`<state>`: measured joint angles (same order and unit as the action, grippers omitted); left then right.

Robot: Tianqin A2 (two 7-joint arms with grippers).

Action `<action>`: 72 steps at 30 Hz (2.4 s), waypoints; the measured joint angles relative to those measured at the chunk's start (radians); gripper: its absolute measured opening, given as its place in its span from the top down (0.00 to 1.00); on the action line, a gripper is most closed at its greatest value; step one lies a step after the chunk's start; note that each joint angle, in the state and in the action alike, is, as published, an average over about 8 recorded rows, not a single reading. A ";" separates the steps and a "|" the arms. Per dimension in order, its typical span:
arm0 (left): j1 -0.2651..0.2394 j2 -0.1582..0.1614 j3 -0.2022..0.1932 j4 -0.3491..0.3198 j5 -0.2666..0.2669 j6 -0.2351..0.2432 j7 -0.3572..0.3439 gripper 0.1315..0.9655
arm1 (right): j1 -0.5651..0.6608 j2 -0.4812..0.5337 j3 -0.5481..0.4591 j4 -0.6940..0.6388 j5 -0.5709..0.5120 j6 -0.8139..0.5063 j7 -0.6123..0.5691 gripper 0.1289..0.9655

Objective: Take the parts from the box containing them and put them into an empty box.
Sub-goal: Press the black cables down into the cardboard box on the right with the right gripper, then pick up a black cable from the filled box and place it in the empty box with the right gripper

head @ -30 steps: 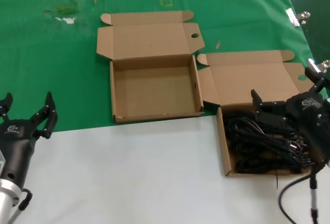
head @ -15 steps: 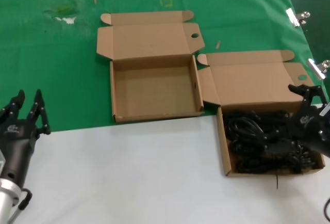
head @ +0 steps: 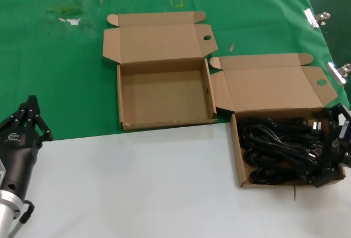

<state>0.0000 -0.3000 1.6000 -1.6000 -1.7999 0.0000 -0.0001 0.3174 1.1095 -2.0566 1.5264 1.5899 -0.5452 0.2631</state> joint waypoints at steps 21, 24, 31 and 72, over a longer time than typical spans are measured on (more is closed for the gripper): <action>0.000 0.000 0.000 0.000 0.000 0.000 0.000 0.99 | -0.035 -0.064 0.082 0.003 -0.139 -0.164 -0.068 0.05; 0.000 0.000 0.000 0.000 0.000 0.000 0.000 0.99 | -0.039 -0.072 0.095 -0.006 -0.148 -0.170 -0.075 0.09; 0.000 0.000 0.000 0.000 0.000 0.000 -0.001 0.99 | -0.048 -0.087 0.121 -0.017 -0.161 -0.183 -0.083 0.20; 0.000 0.000 0.000 0.000 0.000 0.000 0.000 0.99 | -0.037 -0.131 0.182 -0.028 -0.209 -0.231 -0.086 0.94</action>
<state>0.0000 -0.3000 1.6001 -1.6000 -1.7997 0.0000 -0.0005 0.2809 0.9788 -1.8741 1.4987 1.3812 -0.7765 0.1767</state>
